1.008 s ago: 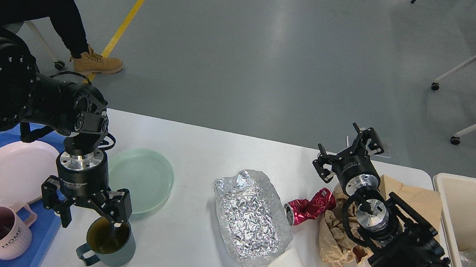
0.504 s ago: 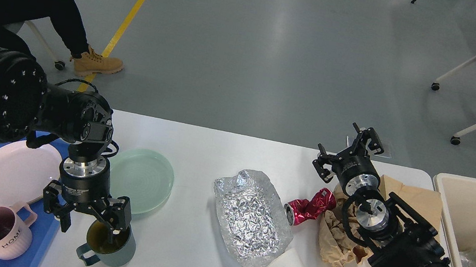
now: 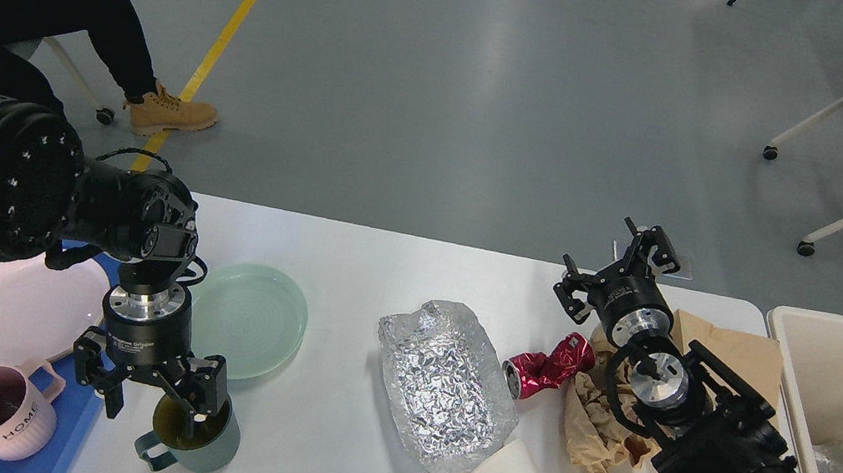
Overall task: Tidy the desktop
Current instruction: 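Lower the left gripper and grasp the dark green mug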
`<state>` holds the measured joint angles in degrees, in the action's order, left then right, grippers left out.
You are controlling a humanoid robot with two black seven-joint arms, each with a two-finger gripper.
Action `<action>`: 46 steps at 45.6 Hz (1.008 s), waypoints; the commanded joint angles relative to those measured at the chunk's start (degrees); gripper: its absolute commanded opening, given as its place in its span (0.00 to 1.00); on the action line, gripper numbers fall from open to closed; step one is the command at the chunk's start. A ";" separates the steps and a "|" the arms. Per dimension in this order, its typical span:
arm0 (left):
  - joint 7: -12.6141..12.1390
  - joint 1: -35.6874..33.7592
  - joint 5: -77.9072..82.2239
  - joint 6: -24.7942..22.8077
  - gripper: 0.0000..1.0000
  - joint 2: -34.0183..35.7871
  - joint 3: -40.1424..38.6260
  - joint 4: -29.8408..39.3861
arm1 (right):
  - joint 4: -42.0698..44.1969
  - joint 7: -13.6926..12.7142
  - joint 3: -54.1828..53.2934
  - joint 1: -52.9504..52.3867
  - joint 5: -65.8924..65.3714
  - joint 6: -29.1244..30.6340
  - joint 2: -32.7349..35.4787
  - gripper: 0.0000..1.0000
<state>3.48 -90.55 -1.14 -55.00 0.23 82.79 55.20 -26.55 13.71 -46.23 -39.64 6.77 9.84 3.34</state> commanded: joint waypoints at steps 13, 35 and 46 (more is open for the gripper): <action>-0.06 2.40 0.00 0.00 0.92 -0.06 2.20 -0.01 | 0.00 0.00 0.00 0.00 0.00 0.00 0.00 1.00; 0.03 2.93 -0.09 0.00 0.92 -0.06 2.12 -1.85 | 0.00 0.00 0.00 0.00 0.00 0.00 0.00 1.00; -0.06 3.01 -0.09 3.49 0.93 0.03 2.12 -4.14 | 0.00 0.00 0.00 0.00 0.00 0.00 0.00 1.00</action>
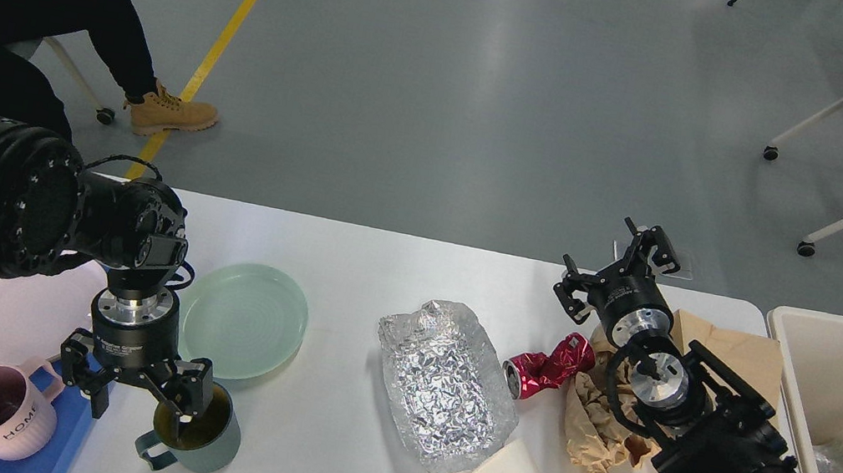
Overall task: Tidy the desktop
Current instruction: 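Lower the left gripper and grasp the dark green mug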
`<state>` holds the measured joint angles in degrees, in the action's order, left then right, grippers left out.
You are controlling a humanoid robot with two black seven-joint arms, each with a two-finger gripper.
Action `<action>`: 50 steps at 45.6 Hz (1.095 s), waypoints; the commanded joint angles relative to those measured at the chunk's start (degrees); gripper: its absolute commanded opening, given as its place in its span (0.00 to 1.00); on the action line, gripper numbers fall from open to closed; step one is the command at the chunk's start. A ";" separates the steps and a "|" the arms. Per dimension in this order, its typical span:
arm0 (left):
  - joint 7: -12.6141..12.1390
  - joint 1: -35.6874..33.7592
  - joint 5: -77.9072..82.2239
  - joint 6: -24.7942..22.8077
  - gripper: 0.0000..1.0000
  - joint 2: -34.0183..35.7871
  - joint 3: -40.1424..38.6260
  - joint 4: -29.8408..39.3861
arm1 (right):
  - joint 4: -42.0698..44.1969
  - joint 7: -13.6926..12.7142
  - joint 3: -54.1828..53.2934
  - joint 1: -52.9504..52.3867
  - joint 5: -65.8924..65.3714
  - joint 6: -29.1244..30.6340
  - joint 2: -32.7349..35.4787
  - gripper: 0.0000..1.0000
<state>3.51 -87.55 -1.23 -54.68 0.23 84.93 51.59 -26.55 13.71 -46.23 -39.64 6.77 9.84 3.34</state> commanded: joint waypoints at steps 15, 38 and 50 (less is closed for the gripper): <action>-0.08 1.60 -0.09 12.66 0.93 -0.05 -0.91 -0.53 | 0.00 0.00 0.00 0.00 0.00 0.00 0.00 1.00; -8.25 4.15 -1.32 12.76 0.50 0.39 -6.88 -0.09 | 0.00 0.00 0.00 0.00 0.00 0.00 0.00 1.00; -8.43 4.06 -2.46 9.60 0.14 0.74 -6.88 0.88 | 0.00 0.00 0.00 0.00 0.00 0.00 0.00 1.00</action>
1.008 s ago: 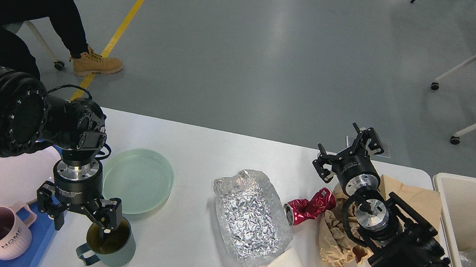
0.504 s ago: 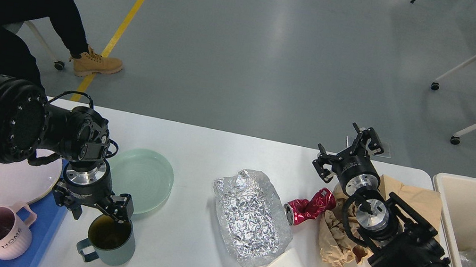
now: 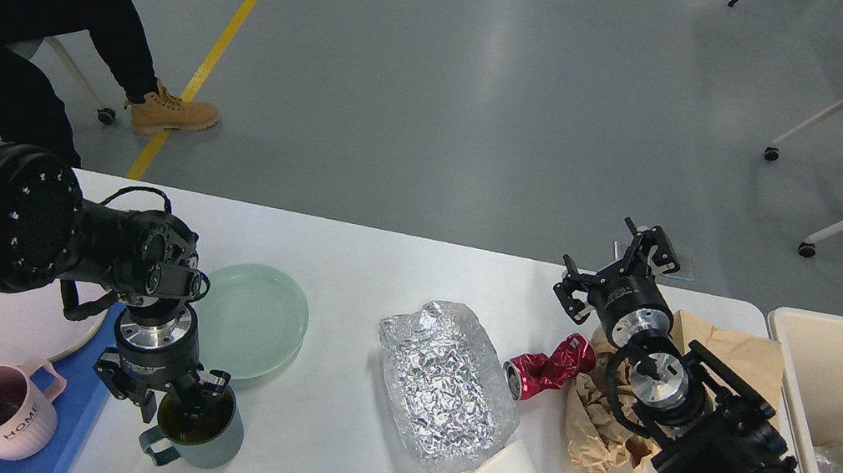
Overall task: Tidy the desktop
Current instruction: 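Lower the left gripper and grasp the dark green mug, then carry the green mug onto the blue tray beside the pink mug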
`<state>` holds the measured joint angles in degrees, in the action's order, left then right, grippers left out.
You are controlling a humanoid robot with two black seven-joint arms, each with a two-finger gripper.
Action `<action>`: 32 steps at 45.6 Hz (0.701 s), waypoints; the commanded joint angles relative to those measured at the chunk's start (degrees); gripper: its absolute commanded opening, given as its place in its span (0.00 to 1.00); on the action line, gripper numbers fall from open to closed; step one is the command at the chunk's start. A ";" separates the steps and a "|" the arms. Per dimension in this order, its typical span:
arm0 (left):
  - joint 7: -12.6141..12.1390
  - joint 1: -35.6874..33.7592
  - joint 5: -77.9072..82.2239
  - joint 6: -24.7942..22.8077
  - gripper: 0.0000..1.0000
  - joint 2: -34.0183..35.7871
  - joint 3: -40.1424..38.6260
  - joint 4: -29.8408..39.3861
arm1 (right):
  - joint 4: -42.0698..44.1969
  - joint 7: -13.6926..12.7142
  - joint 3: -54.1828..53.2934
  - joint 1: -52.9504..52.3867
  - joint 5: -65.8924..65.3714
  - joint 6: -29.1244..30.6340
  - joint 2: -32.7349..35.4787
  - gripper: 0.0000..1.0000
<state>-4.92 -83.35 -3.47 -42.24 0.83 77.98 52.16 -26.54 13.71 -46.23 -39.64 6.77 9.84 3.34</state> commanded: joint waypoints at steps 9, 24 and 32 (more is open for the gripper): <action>0.00 -0.84 -0.31 -7.33 0.00 0.49 -0.02 0.14 | 0.00 0.00 0.00 0.00 0.00 0.00 0.00 1.00; 0.00 -4.27 -1.02 -12.76 0.00 1.98 0.24 0.14 | 0.00 0.00 0.00 0.00 0.00 0.00 0.00 1.00; 0.08 -11.56 -1.02 -12.76 0.00 8.57 0.59 0.14 | 0.00 0.00 0.00 0.00 0.00 0.00 0.00 1.00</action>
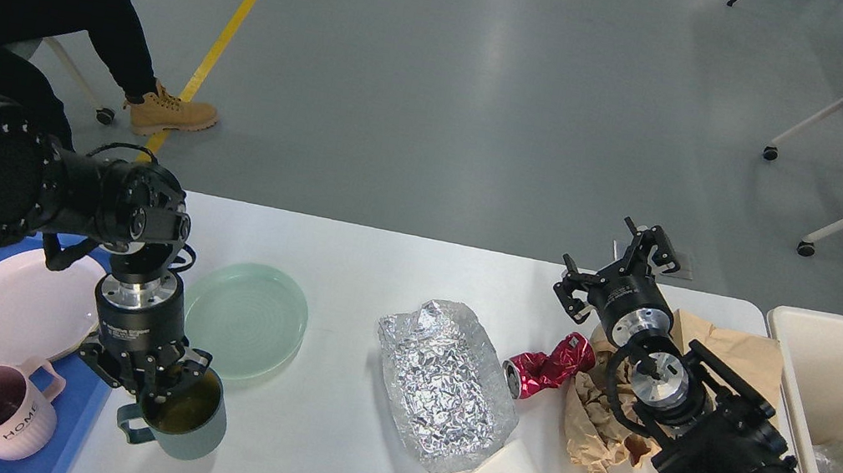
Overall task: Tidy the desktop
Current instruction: 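Carry the green mug onto the blue tray beside the pink mug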
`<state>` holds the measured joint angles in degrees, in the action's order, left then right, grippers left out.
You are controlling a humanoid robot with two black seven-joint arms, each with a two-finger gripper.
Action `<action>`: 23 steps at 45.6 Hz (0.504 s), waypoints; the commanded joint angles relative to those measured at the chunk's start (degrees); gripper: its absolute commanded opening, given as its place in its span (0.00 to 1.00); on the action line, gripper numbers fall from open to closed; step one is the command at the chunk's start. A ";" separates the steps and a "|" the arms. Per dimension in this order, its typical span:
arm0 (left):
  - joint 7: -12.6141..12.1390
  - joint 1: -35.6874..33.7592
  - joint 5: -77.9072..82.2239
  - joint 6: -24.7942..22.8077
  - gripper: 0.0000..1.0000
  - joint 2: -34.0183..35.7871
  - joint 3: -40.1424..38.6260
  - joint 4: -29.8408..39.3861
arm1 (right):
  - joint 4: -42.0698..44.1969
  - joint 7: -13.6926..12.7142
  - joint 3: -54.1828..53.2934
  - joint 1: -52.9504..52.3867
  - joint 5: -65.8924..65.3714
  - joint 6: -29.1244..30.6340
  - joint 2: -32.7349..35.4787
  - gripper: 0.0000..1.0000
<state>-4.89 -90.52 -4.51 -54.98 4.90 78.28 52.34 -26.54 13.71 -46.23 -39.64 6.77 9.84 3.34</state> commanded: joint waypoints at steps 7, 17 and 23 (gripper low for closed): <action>0.06 -8.44 0.02 -0.02 0.00 13.98 0.91 -0.14 | 0.00 0.00 0.00 0.00 0.00 0.00 0.00 1.00; -0.03 -8.71 0.11 -0.02 0.00 25.93 1.53 -0.66 | 0.00 0.00 0.00 0.00 0.00 0.00 0.00 1.00; -0.03 -7.74 0.20 -0.02 0.00 32.70 1.53 -0.66 | 0.00 0.00 0.00 0.00 0.00 0.00 0.00 1.00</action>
<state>-4.84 -99.16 -4.45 -55.00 31.87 79.80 51.67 -26.54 13.71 -46.23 -39.64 6.77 9.84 3.34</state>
